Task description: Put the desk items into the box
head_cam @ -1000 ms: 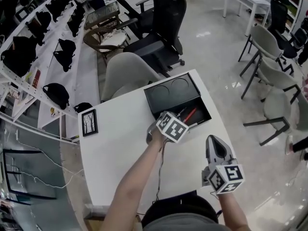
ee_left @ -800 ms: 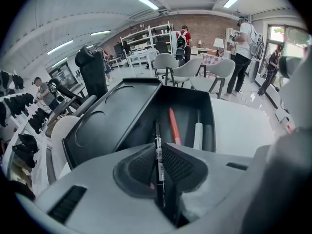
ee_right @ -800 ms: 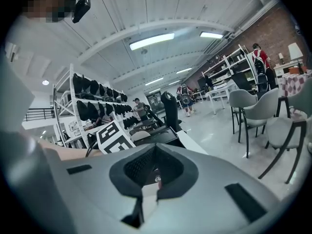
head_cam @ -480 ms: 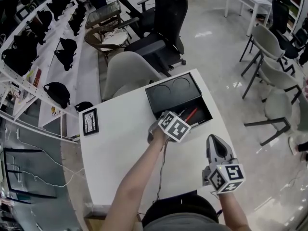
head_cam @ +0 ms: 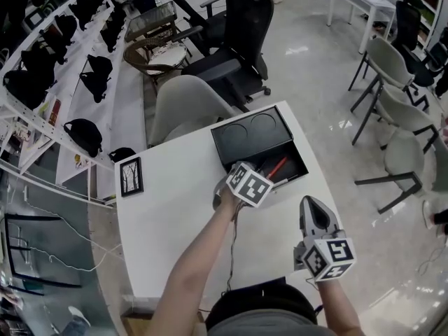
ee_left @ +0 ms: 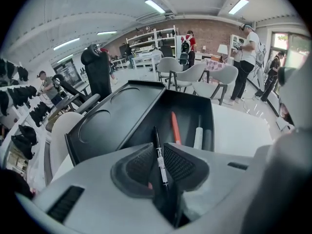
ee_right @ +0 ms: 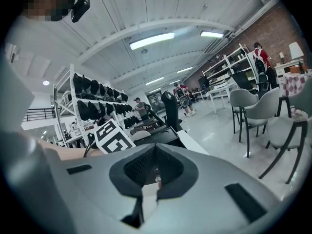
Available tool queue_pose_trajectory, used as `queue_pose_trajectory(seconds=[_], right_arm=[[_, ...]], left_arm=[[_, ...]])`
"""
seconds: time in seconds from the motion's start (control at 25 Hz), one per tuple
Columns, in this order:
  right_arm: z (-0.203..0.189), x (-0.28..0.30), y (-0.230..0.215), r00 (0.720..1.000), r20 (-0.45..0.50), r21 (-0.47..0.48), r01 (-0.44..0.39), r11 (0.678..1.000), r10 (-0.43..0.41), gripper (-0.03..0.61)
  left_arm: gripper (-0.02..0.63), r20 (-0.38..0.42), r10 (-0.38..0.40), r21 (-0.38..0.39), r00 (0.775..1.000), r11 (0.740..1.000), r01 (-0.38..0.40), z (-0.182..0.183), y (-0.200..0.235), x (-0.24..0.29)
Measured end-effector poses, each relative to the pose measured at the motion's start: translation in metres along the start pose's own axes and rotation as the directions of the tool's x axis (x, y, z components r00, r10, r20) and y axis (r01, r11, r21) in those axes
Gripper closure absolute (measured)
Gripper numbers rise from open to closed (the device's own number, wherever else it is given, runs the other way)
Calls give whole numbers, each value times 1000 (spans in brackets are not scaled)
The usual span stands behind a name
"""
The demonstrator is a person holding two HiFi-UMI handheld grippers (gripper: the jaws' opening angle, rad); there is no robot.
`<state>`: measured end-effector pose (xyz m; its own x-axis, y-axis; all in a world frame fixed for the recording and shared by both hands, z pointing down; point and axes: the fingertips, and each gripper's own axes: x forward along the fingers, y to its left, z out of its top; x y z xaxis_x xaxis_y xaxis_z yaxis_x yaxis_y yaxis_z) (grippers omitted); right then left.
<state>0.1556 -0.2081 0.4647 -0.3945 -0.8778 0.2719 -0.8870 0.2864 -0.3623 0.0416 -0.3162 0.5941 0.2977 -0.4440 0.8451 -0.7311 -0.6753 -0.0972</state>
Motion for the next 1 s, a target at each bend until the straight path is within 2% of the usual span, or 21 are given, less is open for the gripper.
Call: queue_pose_trajectory(seconds=[0.28,0.44,0.64,1.0], right_arm=[[0,3,0,1000,-4,0,-7,1000,7,575],[1,7,2,1000,-6,-3,-9,1000,9,575],[4,11,4,1000,-5,-6,-11,1000,11,575],[12,15,4,1000,11,-16,-14,1000,14,575]], left_arm=[[548,75,21,-35,997,999,-19,8,7,-19],[561,148,55,-63,987,997,-46,16,12,-35],[577,201,78,-83,976,995,-62,22,18,-50],[583,318,128,-134,939,987,-89,32,32,-89]])
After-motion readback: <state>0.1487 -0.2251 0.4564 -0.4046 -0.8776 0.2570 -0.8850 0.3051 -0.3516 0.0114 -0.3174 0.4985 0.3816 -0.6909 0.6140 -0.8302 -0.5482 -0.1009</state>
